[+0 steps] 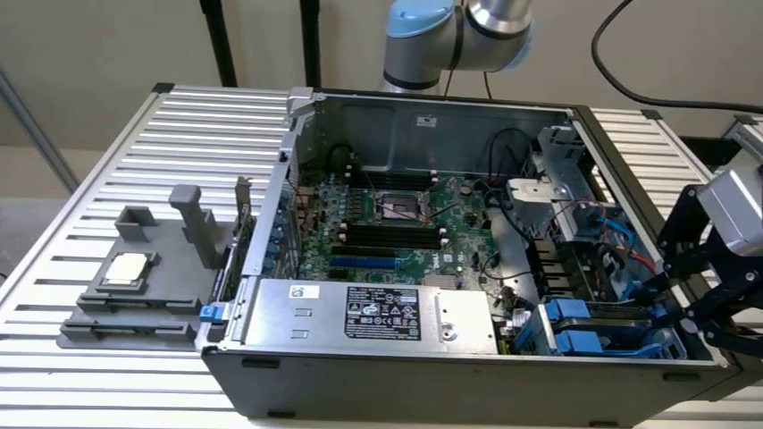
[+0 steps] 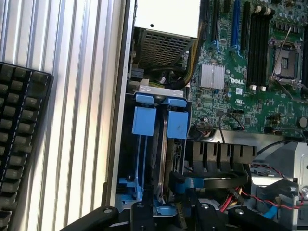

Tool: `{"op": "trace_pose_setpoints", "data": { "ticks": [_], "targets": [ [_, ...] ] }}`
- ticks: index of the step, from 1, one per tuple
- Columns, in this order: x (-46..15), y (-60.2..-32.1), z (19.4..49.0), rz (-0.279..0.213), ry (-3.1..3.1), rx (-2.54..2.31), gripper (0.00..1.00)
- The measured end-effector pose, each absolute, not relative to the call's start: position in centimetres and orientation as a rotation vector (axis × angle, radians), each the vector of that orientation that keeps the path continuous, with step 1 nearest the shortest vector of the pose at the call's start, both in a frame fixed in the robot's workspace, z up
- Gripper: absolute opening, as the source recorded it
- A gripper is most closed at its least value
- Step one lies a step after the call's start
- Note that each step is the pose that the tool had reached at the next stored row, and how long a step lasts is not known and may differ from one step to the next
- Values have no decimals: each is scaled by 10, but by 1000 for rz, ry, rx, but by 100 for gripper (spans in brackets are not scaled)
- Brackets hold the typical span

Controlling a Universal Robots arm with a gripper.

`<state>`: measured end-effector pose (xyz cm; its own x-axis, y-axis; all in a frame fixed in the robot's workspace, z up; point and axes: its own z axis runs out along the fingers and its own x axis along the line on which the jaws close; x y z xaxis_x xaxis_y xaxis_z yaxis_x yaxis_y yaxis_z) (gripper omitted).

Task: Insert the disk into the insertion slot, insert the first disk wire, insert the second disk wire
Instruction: 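Insert the second disk wire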

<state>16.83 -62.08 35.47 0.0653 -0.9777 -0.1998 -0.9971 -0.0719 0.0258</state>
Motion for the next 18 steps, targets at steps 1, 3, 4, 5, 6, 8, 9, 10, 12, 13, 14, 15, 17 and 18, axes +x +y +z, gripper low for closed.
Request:
{"op": "trace_pose_setpoints", "data": {
  "ticks": [1, 3, 4, 5, 6, 8, 9, 10, 12, 13, 14, 15, 17, 18],
  "targets": [
    [168, -621, 354, 257, 2050, -2201, 38],
    [169, -621, 353, 270, 2037, -2198, 38],
    [169, -621, 353, 275, 2030, -2199, 38],
    [169, -621, 352, 279, 2024, -2201, 38],
    [169, -621, 351, 282, 2019, -2203, 38],
    [170, -622, 349, 287, 2008, -2210, 38],
    [170, -622, 348, 288, 2002, -2214, 38],
    [170, -622, 347, 290, 1997, -2218, 38],
    [171, -622, 345, 292, 1986, -2228, 38],
    [171, -622, 345, 292, 1979, -2233, 38],
    [171, -622, 345, 291, 1971, -2238, 38],
    [171, -622, 344, 289, 1962, -2243, 38],
    [171, -622, 344, 284, 1941, -2253, 38],
    [171, -622, 344, 282, 1931, -2256, 38]
  ]
}}
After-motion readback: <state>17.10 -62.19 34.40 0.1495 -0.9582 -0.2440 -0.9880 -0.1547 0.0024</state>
